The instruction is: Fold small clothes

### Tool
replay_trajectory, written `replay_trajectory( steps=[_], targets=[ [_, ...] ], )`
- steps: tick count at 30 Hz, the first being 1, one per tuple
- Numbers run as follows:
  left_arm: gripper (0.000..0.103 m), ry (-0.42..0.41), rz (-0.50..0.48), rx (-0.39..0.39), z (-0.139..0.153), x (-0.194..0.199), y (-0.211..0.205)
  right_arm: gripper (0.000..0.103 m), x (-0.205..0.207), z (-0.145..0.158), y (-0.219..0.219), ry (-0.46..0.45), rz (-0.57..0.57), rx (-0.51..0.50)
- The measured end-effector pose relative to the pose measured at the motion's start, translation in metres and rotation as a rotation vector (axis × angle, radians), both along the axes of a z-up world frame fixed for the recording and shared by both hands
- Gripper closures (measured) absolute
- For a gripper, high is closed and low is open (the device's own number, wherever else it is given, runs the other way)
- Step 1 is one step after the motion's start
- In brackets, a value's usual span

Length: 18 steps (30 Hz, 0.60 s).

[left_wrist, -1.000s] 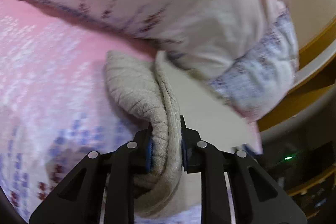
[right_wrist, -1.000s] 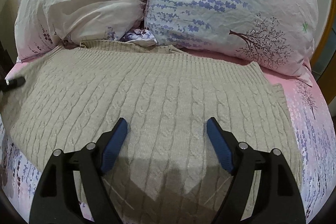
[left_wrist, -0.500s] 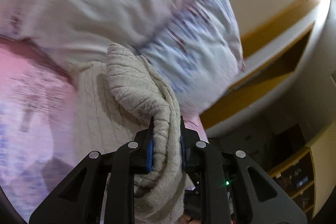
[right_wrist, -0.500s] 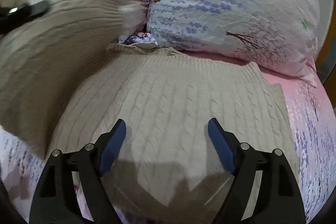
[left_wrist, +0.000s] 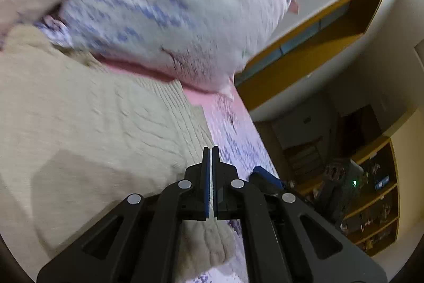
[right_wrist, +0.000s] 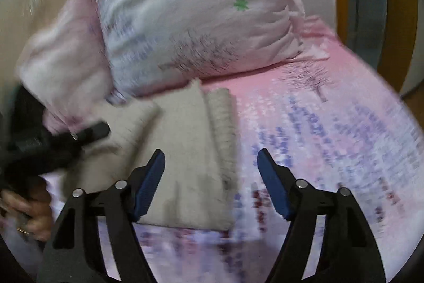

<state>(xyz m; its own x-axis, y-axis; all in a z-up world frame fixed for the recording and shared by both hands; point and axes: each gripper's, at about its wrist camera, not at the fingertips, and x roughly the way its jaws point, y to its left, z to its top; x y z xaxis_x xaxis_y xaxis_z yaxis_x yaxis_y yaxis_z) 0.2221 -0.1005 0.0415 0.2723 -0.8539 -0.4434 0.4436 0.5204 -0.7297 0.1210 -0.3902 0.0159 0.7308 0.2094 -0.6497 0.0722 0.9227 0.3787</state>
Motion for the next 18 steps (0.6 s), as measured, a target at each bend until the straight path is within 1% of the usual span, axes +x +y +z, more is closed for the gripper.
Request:
replay_trajectory(
  steps=[1, 2, 3, 4, 5, 6, 7, 8, 9, 11, 12, 14, 15, 16, 18],
  targets=[
    [0.1, -0.016, 0.026, 0.001, 0.004, -0.002, 0.011, 0.031, 0.003, 0.001, -0.004, -0.003, 0.035, 0.109],
    [0.093, -0.044, 0.078, 0.024, 0.01, -0.004, 0.027, 0.031, 0.008, 0.0, -0.004, 0.003, 0.072, 0.199],
    [0.084, -0.066, 0.113, 0.046, 0.014, -0.004, 0.038, 0.031, 0.014, -0.002, -0.002, 0.014, 0.104, 0.26],
    [0.05, -0.088, 0.151, 0.066, 0.017, -0.004, 0.05, 0.031, 0.024, -0.007, 0.003, 0.041, 0.145, 0.336],
    [0.018, -0.112, 0.21, 0.106, 0.019, -0.005, 0.065, 0.031, 0.03, -0.009, 0.01, 0.062, 0.166, 0.371],
    [0.015, -0.135, 0.267, 0.14, 0.02, -0.007, 0.078, 0.031, 0.04, -0.015, 0.019, 0.099, 0.194, 0.406],
    [0.016, -0.154, 0.296, 0.171, 0.02, -0.007, 0.089, 0.031, 0.047, -0.019, 0.028, 0.123, 0.209, 0.417],
    [0.016, -0.152, 0.31, 0.202, 0.018, -0.007, 0.097, 0.031, 0.054, -0.022, 0.036, 0.142, 0.221, 0.42],
    [0.016, -0.14, 0.326, 0.231, 0.015, -0.005, 0.102, 0.033, 0.061, -0.026, 0.045, 0.165, 0.231, 0.417],
    [0.016, -0.095, 0.329, 0.28, 0.004, 0.001, 0.11, 0.039, 0.075, -0.035, 0.058, 0.208, 0.243, 0.432],
    [0.016, -0.073, 0.323, 0.304, -0.003, 0.004, 0.111, 0.044, 0.075, -0.039, 0.062, 0.224, 0.244, 0.447],
    [0.016, -0.031, 0.299, 0.329, -0.014, 0.007, 0.111, 0.048, 0.078, -0.046, 0.072, 0.25, 0.253, 0.462],
    [0.016, -0.014, 0.288, 0.33, -0.018, 0.002, 0.116, 0.051, 0.08, -0.048, 0.076, 0.255, 0.251, 0.458],
    [0.016, 0.005, 0.277, 0.329, -0.024, 0.002, 0.117, 0.053, 0.083, -0.049, 0.077, 0.253, 0.251, 0.456],
    [0.016, 0.028, 0.26, 0.302, -0.032, 0.002, 0.114, 0.058, 0.087, -0.047, 0.081, 0.25, 0.272, 0.477]
  ],
)
